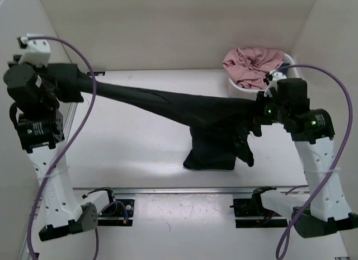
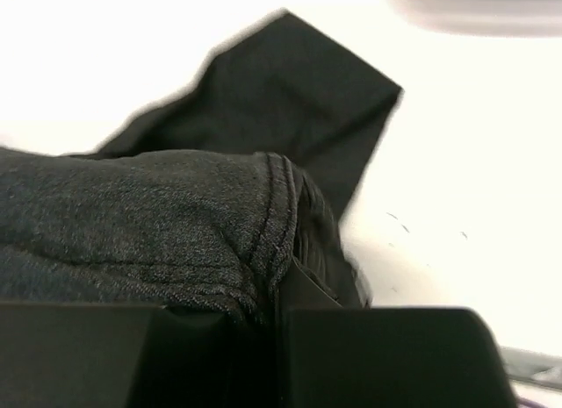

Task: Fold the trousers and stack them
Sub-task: Flatten the trousers out

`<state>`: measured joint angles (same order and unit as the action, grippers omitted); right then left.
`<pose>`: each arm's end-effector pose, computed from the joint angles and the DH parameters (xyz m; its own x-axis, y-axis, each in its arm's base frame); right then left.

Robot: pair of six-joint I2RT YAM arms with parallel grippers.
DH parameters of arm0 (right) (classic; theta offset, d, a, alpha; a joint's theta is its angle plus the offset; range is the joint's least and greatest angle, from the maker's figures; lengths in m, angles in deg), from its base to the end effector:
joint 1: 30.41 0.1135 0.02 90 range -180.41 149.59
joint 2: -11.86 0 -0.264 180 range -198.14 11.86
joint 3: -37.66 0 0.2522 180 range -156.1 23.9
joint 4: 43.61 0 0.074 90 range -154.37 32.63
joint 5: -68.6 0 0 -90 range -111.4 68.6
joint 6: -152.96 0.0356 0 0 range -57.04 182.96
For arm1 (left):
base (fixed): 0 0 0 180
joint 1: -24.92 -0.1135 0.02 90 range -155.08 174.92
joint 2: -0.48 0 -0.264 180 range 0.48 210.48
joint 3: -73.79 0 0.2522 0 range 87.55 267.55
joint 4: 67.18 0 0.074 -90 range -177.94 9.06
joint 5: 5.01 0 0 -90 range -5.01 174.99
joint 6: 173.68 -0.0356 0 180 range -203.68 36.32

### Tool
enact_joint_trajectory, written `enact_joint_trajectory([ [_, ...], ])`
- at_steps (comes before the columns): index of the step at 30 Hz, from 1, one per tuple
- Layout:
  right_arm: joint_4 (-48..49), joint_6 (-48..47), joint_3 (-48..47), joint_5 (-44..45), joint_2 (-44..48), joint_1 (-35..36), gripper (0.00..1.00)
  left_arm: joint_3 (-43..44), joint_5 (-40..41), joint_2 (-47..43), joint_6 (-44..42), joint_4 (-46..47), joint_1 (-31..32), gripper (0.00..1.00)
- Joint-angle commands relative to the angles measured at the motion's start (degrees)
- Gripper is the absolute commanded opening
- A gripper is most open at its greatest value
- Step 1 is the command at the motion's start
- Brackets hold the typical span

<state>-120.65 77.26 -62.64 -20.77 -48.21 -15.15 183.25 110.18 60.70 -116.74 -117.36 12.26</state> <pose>0.1627 0.0440 0.4395 -0.6230 0.0860 -0.7774 -0.1040 0.9760 0.1914 0.1525 0.0498 0.5319 -0.3481 0.4277 -0.8342 -0.5055 0.6638 0.5513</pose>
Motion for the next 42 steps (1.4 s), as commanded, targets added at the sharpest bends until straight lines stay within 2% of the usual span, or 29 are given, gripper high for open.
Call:
enact_joint_trajectory([
  [1,-1.14,-1.82,-9.15,-8.41,-4.25,-0.85,0.0,10.8,3.12,4.89,-0.87,5.57,-0.78,0.14],
  [3,-1.14,-1.82,-14.16,-15.88,-8.71,0.37,0.0,14.23,0.67,7.7,0.71,5.57,-0.78,0.14],
  [4,0.34,-1.82,-15.4,-23.4,-10.31,1.42,0.0,16.51,-0.05,10.41,1.24,5.57,-0.78,0.14],
  [6,1.76,-3.57,-18.03,-27.85,-14.17,6.6,0.0,17.24,-2.76,12.71,3.25,5.05,-0.78,0.14],
  [9,3.08,-5.42,-19.45,-28.92,-17.7,7.33,0.0,15.4,-10.12,15.53,5.1,2.94,-0.26,0.14],
  [13,3.35,-7.97,-20.76,-30.33,-26.03,1.8,0.0,10.14,-12.8,20.88,7.48,2.06,1.05,0.18],
  [16,-1.91,-7.98,-26.82,-27.61,-39.12,0.12,0.0,9.42,-11.31,30.43,7.48,2.06,2.55,0.18],
  [17,-4.02,-7.98,-29.27,-28.39,-46.2,-0.84,0.0,10.03,-11.3,32.65,7.48,2.06,2.56,0.18],
  [18,-4.56,-5.54,-34.26,-28.4,-49.41,-1.37,0.01,10.73,-11.3,34.94,8.09,2.06,3.25,0.18],
  [19,-5.17,-4.3,-37.09,-27.7,-55.09,-1.9,0.11,12.65,-11.3,37.13,8.71,2.06,3.87,0.18],
  [20,-5.7,-3.07,-39.64,-27.08,-57.33,-2.69,0.53,13.63,-10.69,41.59,8.71,1.54,3.88,0.18],
  [21,-4.75,-1.4,-41.32,-25.51,-58.83,-2.7,0.69,14.51,-10.17,43.55,8.71,1.53,4.57,0.24],
  [22,-4.13,1.31,-42.47,-22.45,-60.32,-3.31,0.77,16.25,-8.59,45.31,8.71,0.92,5.45,0.59],
  [23,-2.82,1.95,-42.48,-22.42,-60.34,-4.01,0.94,17.32,-7.97,48.11,8.71,-1.26,5.46,0.81],
  [24,-2.11,1.95,-41.78,-21.64,-59.81,-4.02,0.96,18.11,-7.96,49.01,8.71,-2.76,6.24,0.95],
  [25,-1.32,1.95,-38.38,-20.85,-57.11,-4.02,0.99,18.64,-7.96,49.02,10.28,-4.17,6.25,1.0],
  [27,2.37,1.95,-32.14,-15.33,-52.63,-4.02,0.99,16.37,-11.46,46.4,10.82,-6.11,6.25,1.0],
  [28,3.51,1.26,-28.37,-12.17,-47.21,-4.02,0.99,14.62,-13.13,44.56,11.43,-6.11,6.25,1.0],
  [29,4.57,1.25,-20.15,-9.27,-44.37,-4.02,0.99,10.51,-16.02,42.45,11.44,-6.64,6.86,1.0],
  [30,7.36,0.47,-15.81,-7.32,-41.73,-3.5,0.99,8.3,-17.27,37.82,11.44,-6.64,7.82,1.0],
  [31,9.04,-0.06,-11.59,-6.69,-37.01,-3.49,0.99,6.1,-18.41,35.42,10.92,-6.64,8.7,1.0],
  [33,13.6,-1.99,-1.15,-8.26,-32.24,-1.92,0.99,-0.76,-22.54,29.29,9.25,-7.78,13.09,1.0],
  [34,14.76,-2.87,1.18,-8.79,-31.34,-0.95,0.99,-2.78,-24.55,27.68,8.2,-8.65,15.19,1.0],
  [35,15.47,-4.79,2.77,-7.75,-31.33,2.1,0.99,-6.63,-29.01,26.53,5.75,-11.36,20.17,1.0],
  [38,17.23,-5.0,4.28,-1.87,-33.52,7.21,0.99,-12.89,-33.44,25.12,3.09,-13.59,28.11,0.99],
  [39,18.19,-4.21,3.58,-0.64,-36.4,7.23,0.99,-16.47,-33.45,25.99,3.09,-13.59,33.36,0.99],
  [42,20.13,0.27,-0.37,2.18,-42.38,7.23,0.99,-17.48,-33.97,29.67,4.92,-13.59,42.16,0.98],
])
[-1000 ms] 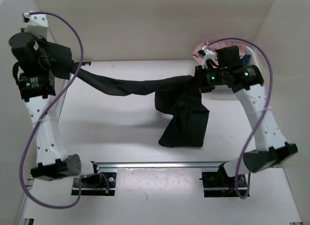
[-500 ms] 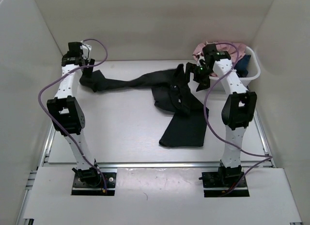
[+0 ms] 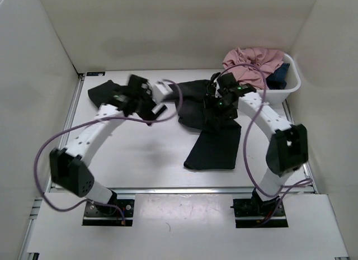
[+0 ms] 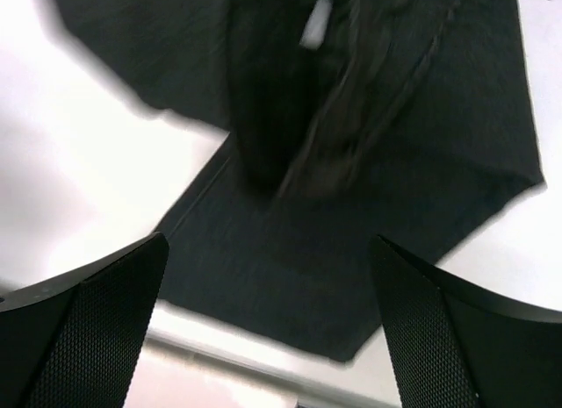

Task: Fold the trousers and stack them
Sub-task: Flatten the trousers out

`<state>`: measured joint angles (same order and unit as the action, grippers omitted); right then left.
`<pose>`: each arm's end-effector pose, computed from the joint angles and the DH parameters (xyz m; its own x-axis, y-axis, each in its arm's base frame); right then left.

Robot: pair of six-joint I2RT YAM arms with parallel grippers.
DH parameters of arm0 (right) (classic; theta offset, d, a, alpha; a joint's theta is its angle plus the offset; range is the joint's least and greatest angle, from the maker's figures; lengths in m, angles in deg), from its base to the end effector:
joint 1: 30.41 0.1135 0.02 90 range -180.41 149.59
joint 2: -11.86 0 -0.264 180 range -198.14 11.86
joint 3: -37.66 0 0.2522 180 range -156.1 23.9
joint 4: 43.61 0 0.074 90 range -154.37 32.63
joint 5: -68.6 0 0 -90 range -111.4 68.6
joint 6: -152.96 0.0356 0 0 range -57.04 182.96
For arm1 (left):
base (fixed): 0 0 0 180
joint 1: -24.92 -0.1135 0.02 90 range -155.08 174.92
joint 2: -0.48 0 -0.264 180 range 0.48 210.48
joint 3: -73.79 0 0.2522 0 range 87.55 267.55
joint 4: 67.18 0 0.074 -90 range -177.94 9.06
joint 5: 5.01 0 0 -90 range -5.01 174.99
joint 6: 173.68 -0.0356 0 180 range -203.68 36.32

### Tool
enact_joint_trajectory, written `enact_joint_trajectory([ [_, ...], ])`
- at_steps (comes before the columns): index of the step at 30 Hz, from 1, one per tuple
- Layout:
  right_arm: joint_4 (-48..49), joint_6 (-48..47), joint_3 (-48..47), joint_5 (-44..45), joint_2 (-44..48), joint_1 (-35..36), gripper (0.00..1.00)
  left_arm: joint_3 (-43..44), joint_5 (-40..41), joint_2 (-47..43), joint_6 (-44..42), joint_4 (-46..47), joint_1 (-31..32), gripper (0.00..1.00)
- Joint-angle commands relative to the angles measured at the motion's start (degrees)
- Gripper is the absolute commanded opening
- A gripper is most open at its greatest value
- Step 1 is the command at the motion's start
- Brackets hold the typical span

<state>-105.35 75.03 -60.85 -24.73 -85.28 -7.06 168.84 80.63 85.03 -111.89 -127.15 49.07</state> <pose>0.3289 0.1442 0.2863 -0.8687 -0.1476 -0.4729 -0.2458 0.9572 0.1528 0.2855 -0.1310 0.3390 -0.3970 0.6946 -0.6000 0.7271 0.6370 0.2563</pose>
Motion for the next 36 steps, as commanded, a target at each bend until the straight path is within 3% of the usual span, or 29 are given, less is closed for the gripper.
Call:
enact_joint_trajectory([
  [1,6.05,3.47,-3.22,6.93,-6.56,-1.64,0.99,-2.12,-5.3,8.23,0.78,-3.18,6.87,0.98],
  [5,6.94,6.37,-8.14,7.46,-12.79,-2.87,0.99,0.88,-4.79,14.31,4.12,1.63,10.05,0.99],
  [7,5.28,7.52,-10.94,8.16,-16.4,-2.88,0.94,1.75,-3.29,15.81,6.67,3.23,10.05,0.99],
  [11,8.15,10.95,-8.95,11.68,-13.71,-2.88,0.11,1.5,-0.65,17.05,8.86,5.43,10.05,0.99],
  [13,8.88,10.95,-8.94,11.16,-12.2,-2.88,0.0,0.62,0.74,16.53,8.87,6.13,10.05,0.99],
  [20,6.24,12.88,-13.77,8.96,-5.35,-2.88,0.0,-0.27,2.6,16.61,8.0,9.73,10.57,1.0],
  [25,6.85,18.41,-16.49,4.04,-0.16,-5.06,0.0,0.87,5.68,21.17,4.3,17.99,12.6,1.0],
  [32,6.85,24.83,-22.12,4.2,0.99,-6.39,0.0,5.62,-3.36,27.59,4.21,21.26,13.83,1.0],
  [36,6.85,28.69,-23.27,7.46,2.13,-6.92,0.0,7.3,-13.45,26.72,6.67,20.04,13.83,1.0],
])
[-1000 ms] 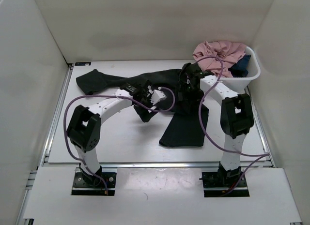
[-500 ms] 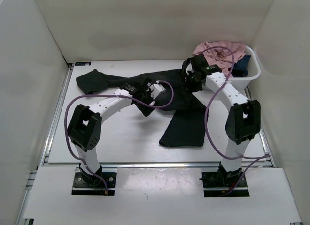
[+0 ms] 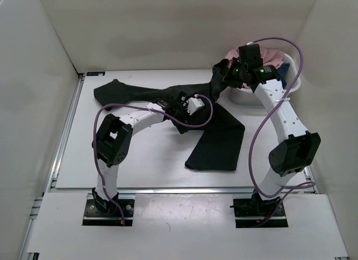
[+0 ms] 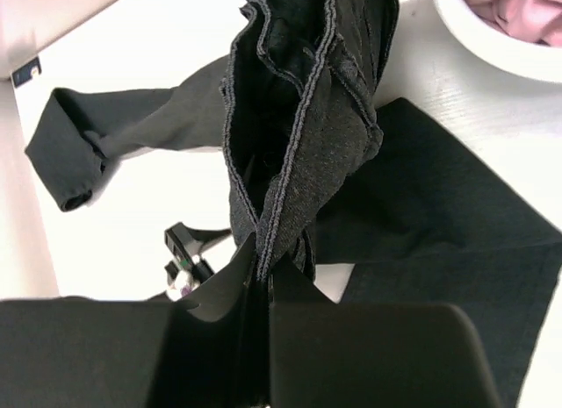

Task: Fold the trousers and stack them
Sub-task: Flatten the trousers out

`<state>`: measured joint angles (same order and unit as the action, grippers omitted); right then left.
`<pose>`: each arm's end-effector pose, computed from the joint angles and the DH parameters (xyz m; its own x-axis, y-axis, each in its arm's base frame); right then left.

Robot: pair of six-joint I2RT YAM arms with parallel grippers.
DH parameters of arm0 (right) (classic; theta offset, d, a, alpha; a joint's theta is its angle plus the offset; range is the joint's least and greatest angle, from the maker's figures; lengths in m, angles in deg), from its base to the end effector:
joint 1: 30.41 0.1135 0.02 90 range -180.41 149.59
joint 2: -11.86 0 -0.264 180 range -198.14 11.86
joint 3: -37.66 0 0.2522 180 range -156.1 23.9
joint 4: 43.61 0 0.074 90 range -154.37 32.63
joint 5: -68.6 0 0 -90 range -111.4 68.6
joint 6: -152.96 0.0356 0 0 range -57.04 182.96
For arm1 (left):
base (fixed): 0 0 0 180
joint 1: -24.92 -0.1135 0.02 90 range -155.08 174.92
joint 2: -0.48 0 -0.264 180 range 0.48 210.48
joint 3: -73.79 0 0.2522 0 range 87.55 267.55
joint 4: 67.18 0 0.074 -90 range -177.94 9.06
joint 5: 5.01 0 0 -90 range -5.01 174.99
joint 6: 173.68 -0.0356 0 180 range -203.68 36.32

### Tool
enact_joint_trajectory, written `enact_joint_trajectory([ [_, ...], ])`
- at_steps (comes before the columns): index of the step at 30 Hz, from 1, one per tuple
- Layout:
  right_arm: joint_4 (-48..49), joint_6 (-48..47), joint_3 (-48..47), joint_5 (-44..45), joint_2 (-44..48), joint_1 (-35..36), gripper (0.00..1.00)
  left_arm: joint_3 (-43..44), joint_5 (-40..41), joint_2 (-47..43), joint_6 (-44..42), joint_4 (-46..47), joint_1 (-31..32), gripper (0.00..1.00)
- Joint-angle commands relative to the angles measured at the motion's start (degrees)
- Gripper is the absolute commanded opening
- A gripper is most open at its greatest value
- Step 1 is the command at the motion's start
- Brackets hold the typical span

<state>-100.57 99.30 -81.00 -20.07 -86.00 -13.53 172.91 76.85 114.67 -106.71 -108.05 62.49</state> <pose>0.3642 0.1096 0.3999 -0.6162 0.4321 -0.6585 0.1152 0.8765 0.4674 0.3400 -0.2679 0.1982 -0.3436 0.7529 -0.5613 0.8702 0.4800 0.1111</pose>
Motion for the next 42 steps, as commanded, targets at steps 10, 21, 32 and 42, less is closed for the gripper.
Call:
enact_joint_trajectory([
  [10,11.02,15.23,-2.86,10.71,6.19,-0.45,0.0,10.09,-1.74,-8.99,5.27,-1.9,7.43,1.0],
  [21,11.21,15.44,-10.32,13.17,9.17,0.17,0.0,14.02,22.02,0.76,11.42,4.53,6.22,0.93],
  [32,14.45,10.68,-3.22,11.61,13.84,0.69,0.0,19.84,19.05,-21.36,-26.68,2.06,-15.31,0.14],
  [42,16.31,9.37,1.53,7.11,15.42,2.36,0.0,35.42,13.69,-28.49,-49.58,-12.69,-23.23,0.2],
])
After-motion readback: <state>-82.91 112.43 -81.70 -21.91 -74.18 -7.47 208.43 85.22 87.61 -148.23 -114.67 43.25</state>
